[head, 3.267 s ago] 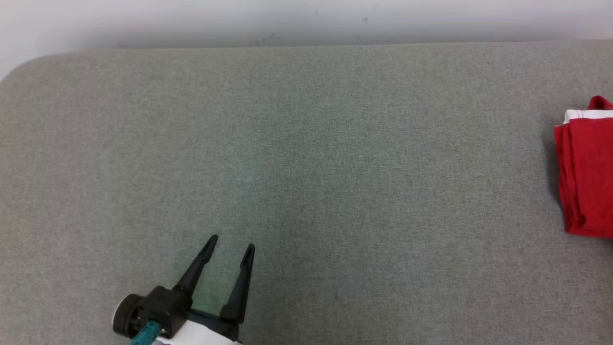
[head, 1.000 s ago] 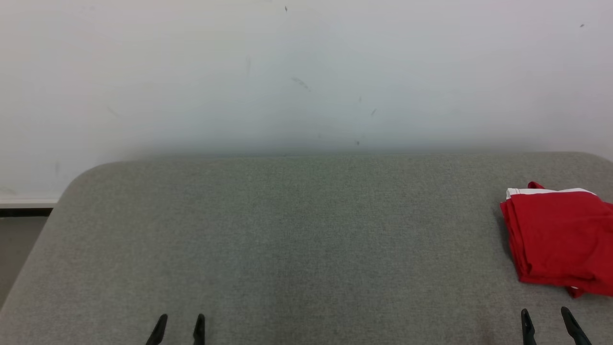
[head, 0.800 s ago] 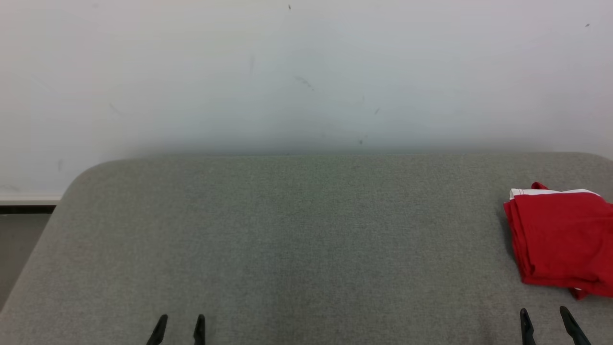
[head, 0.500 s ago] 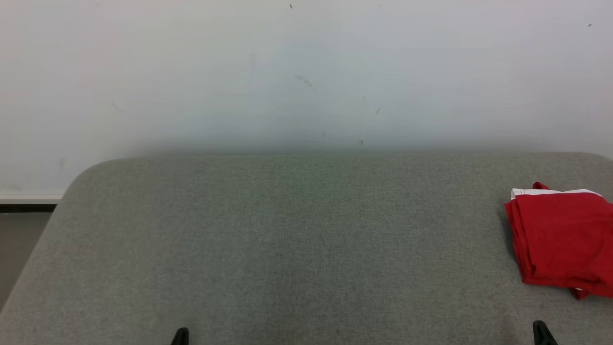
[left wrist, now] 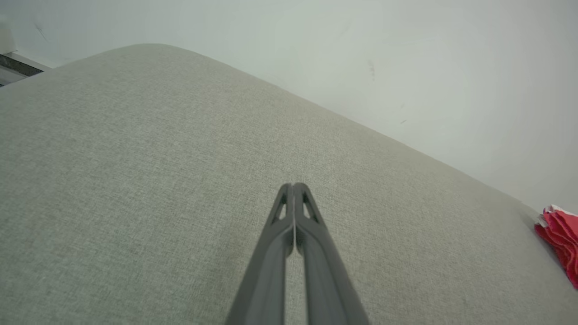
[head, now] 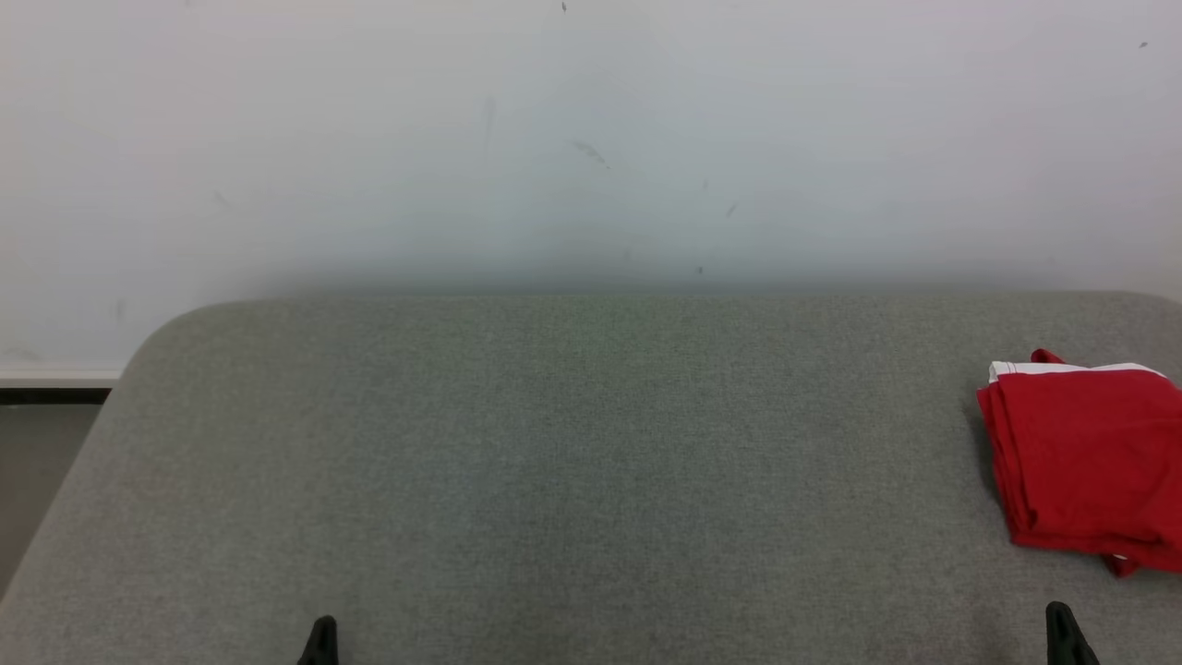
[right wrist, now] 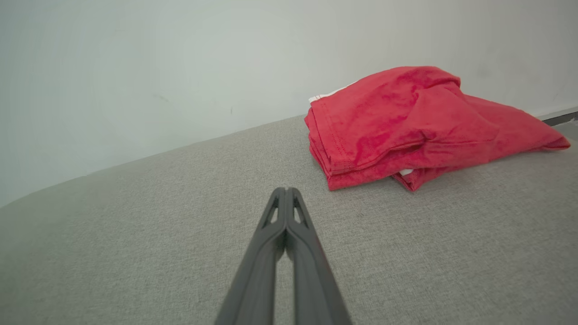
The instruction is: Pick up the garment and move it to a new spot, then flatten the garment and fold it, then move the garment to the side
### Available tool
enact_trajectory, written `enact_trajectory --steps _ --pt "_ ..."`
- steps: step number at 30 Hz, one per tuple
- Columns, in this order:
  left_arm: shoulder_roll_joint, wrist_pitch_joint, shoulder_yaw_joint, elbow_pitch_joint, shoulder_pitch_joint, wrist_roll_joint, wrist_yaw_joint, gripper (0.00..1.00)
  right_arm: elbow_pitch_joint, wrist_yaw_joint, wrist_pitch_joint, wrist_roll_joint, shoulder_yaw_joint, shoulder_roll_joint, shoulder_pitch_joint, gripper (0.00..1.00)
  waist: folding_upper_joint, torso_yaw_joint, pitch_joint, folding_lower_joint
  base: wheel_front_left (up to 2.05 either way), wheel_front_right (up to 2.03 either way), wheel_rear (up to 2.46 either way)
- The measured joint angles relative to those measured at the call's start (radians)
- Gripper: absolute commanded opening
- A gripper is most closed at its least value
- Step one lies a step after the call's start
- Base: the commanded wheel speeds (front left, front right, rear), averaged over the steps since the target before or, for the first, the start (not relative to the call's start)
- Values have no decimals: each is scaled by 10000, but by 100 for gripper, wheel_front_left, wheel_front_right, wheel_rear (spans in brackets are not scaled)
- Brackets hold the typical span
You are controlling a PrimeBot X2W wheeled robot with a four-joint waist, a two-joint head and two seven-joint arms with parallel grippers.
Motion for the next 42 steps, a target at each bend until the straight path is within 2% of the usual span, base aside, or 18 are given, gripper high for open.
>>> enact_trajectory --steps 18,42 --pt "4 723 286 36 -477 -2961 -174 0 -15 -2 696 3010 2 -17 -489 0 0 45 80 0 0 0 0" --pt "10 1494 602 107 -1029 -6078 -366 0 -19 -2 1450 6213 -6 -40 -997 0 0 104 186 0 0 0 0"
